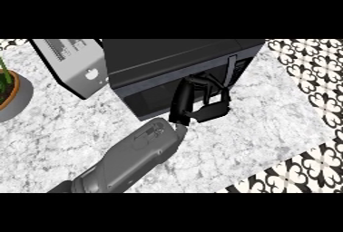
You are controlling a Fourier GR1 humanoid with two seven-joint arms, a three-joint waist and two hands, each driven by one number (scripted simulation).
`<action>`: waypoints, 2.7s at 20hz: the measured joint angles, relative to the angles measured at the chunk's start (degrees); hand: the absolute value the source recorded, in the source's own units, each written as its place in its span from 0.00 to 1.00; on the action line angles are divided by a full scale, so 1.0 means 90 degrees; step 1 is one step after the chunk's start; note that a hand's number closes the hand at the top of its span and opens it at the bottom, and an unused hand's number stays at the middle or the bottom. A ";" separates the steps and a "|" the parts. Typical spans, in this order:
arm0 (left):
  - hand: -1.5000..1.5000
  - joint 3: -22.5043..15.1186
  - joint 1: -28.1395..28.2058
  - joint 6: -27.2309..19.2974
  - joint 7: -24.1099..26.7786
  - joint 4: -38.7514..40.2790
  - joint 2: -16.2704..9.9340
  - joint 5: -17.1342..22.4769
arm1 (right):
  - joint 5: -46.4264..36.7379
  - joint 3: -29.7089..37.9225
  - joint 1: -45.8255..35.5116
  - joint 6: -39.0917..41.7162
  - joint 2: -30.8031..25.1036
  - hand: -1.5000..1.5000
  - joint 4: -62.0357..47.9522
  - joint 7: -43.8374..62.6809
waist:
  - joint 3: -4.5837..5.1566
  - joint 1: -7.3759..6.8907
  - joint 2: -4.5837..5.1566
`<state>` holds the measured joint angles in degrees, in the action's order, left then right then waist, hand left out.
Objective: Pick up the milk, place it into the microwave and close the microwave
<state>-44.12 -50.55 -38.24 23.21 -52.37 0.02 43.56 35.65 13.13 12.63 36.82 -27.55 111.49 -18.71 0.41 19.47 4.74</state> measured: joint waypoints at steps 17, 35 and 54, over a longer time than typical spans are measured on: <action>1.00 -0.0076 -0.0054 0.0008 0.0888 0.0216 -0.0003 0.0616 | 0.0697 0.0186 -0.0234 -0.0085 -0.0408 0.00 0.0092 0.0363 | -0.0021 0.0133 0.0018; 1.00 -0.0253 -0.0150 0.0138 0.1526 0.0411 0.0000 0.1112 | 0.1388 0.0298 -0.0419 -0.0046 -0.0850 0.00 0.0145 0.0688 | -0.0035 0.0135 0.0033; 1.00 -0.0424 -0.0249 0.0173 0.1987 0.0589 -0.0002 0.1547 | 0.2086 0.0288 -0.0526 0.0246 -0.1365 0.00 0.0143 0.0968 | -0.0049 0.0169 0.0032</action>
<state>-47.94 -52.79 -36.68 41.09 -47.06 0.01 57.48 54.42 15.72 7.90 39.03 -39.83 112.78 -10.00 -0.03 21.00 5.03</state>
